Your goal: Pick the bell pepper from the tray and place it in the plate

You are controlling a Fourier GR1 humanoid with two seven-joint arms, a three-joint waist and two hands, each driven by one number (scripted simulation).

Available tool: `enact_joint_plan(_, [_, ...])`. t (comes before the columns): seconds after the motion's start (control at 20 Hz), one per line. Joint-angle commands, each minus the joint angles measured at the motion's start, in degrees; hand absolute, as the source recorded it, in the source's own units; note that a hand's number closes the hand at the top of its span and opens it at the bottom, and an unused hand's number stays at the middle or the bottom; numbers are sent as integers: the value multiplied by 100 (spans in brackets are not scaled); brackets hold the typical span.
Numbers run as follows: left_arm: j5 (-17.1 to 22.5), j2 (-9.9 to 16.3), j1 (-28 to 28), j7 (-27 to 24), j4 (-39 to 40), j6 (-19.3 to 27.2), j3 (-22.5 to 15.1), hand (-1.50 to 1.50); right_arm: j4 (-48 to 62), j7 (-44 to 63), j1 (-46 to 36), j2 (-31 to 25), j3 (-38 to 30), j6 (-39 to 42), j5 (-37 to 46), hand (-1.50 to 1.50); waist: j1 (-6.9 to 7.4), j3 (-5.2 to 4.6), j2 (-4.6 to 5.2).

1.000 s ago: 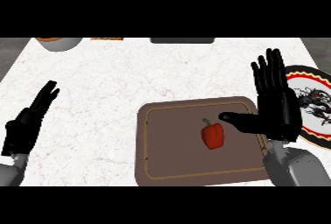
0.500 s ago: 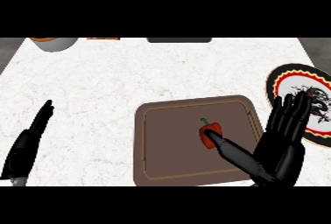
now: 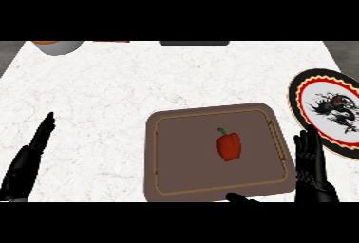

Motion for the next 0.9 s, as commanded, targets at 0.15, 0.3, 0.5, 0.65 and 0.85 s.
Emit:
enact_joint_plan(0.15, [-152, -150, -87, -54, 107, 14, -3, 0, -493, 2653, -464, -1240, -429, 870, 603, -150, 48, -3, 31])
enact_joint_plan(0.3, [-125, -129, 190, -67, -203, 27, 34, 0, -493, 3739, -869, -1211, -204, 1225, 880, -150, 145, 2, 15])
enact_joint_plan(0.5, [-193, -180, -148, -152, 297, -149, 141, 0, -613, 4845, -1664, -1467, -342, 2151, 623, -150, 79, 6, 27])
enact_joint_plan(0.65, [-327, -370, -197, -14, 185, -112, 73, 0, 130, 4805, -2314, -1169, -599, 2625, 67, -150, 92, 19, 34])
enact_joint_plan(0.85, [-193, -85, 148, 257, -392, -255, 289, 0, 541, 4973, -2513, -1209, -555, 3180, -172, -150, 139, 24, 22])
